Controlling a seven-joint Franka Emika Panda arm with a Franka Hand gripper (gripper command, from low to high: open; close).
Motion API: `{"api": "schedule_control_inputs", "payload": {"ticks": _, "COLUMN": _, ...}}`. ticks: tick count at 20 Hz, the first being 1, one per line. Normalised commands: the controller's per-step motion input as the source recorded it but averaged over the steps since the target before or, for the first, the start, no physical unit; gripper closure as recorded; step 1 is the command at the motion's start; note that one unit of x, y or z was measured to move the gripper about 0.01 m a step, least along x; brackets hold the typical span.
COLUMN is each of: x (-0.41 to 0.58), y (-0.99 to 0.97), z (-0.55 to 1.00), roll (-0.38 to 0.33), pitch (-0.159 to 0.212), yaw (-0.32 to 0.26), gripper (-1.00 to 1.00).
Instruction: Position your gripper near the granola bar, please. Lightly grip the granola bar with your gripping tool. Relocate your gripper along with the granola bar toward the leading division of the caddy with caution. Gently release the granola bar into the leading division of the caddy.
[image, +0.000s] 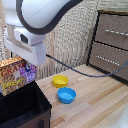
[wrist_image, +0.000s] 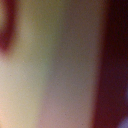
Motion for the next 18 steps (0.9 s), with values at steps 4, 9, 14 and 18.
{"api": "schedule_control_inputs", "payload": {"ticks": 4, "x": -0.442, "y": 0.36, "z": -0.29, "roll": -0.020, "pitch": 0.000, "yaw": -0.190, "gripper": 1.00}}
{"api": "schedule_control_inputs", "payload": {"ticks": 9, "x": -0.062, "y": 0.36, "z": -0.56, "roll": 0.000, "pitch": -0.034, "yaw": -0.278, "gripper": 1.00}}
{"api": "schedule_control_inputs", "payload": {"ticks": 14, "x": -0.074, "y": 0.42, "z": -0.51, "roll": 0.000, "pitch": 0.001, "yaw": -0.252, "gripper": 1.00}}
{"api": "schedule_control_inputs", "payload": {"ticks": 18, "x": -0.274, "y": 0.37, "z": -0.29, "roll": 0.000, "pitch": 0.062, "yaw": -0.216, "gripper": 1.00}}
